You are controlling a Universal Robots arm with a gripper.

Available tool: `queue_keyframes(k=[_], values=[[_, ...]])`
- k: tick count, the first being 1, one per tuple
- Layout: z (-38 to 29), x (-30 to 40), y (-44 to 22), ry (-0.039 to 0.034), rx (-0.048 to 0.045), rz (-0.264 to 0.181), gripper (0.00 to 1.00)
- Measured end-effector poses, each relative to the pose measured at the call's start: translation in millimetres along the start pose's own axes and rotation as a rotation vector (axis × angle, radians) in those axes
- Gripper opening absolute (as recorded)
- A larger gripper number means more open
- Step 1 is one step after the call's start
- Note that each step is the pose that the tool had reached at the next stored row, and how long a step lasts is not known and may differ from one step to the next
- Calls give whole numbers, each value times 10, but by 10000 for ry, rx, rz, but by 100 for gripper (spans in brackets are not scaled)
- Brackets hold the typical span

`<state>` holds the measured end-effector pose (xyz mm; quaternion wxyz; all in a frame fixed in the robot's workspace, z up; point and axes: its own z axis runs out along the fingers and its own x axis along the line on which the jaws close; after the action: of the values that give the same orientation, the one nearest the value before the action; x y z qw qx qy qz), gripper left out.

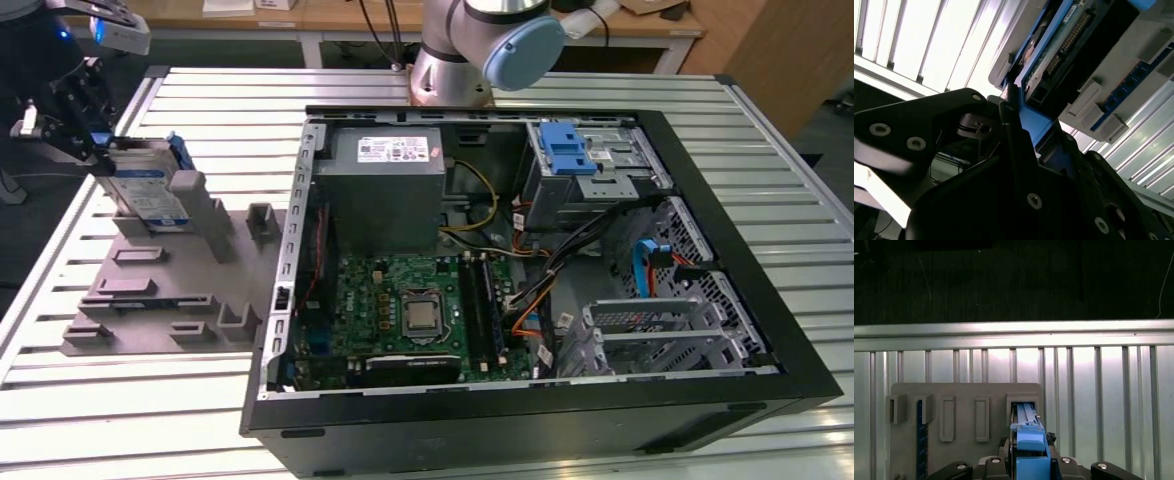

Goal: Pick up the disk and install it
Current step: 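Pick up the disk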

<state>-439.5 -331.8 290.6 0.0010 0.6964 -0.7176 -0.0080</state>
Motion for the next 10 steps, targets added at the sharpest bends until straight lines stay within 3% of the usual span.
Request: queue_keyframes(k=[10], values=[[0,0,0,1,-2,-87,38]])
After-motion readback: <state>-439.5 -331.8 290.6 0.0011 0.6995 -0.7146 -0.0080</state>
